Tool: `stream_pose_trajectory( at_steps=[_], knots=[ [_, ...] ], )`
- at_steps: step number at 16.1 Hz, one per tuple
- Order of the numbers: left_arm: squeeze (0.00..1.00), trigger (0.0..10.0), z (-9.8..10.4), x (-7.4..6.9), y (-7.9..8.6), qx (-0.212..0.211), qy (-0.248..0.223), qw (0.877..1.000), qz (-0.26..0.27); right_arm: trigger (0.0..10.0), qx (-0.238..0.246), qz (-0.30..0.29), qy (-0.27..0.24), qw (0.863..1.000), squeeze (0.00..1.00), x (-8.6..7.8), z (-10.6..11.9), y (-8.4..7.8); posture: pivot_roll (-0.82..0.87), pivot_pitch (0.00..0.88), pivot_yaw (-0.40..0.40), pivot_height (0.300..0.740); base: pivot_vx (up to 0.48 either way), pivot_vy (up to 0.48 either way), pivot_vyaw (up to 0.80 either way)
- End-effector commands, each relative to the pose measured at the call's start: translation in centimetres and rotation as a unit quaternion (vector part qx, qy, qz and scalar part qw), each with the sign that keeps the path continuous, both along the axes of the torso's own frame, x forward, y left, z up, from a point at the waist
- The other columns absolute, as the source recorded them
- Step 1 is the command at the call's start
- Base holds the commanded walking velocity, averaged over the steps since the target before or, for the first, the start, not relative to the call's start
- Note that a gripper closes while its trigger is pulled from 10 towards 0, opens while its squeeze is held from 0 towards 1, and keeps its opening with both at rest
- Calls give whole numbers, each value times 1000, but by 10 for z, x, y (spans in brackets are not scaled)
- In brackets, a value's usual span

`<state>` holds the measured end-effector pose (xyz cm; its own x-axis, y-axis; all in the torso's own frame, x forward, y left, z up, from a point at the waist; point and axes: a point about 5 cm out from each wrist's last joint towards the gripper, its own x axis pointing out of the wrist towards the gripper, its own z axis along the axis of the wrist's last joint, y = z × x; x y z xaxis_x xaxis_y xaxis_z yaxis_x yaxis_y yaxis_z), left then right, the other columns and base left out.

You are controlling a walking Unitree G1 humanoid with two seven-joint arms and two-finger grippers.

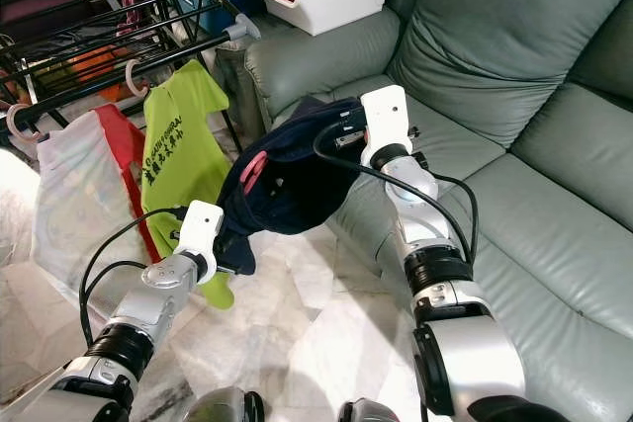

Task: Hang hanger

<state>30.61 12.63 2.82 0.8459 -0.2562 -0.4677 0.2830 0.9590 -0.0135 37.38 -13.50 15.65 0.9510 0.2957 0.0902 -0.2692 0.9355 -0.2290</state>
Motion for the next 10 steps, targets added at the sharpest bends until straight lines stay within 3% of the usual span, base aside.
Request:
stream_pose_trajectory(
  at_steps=[1,2,4,8,9,10],
  knots=[
    [0,0,23,11,-2,-54,-36,997,42,0,-45,24,92,994,0,-18,-50,7,-55,3,31,740,0,0,0],
    [0,0,33,14,-11,-91,-51,993,47,0,-68,25,143,987,0,-29,-77,6,-55,4,30,740,0,0,0],
    [0,0,36,14,-17,-103,-50,993,42,0,-72,21,141,987,0,-27,-76,7,-57,6,32,740,0,0,0],
    [0,0,41,11,-26,-125,-41,990,45,0,-65,79,156,982,0,-30,-76,21,-57,8,31,740,0,0,0],
    [0,0,42,11,-27,-135,-37,989,49,588,-67,100,169,978,0,-34,-81,27,-61,7,29,740,0,0,0],
    [0,0,43,10,-29,-135,-38,989,45,4471,-72,129,194,970,0,-42,-90,33,-60,6,28,740,0,0,0]
  ],
)
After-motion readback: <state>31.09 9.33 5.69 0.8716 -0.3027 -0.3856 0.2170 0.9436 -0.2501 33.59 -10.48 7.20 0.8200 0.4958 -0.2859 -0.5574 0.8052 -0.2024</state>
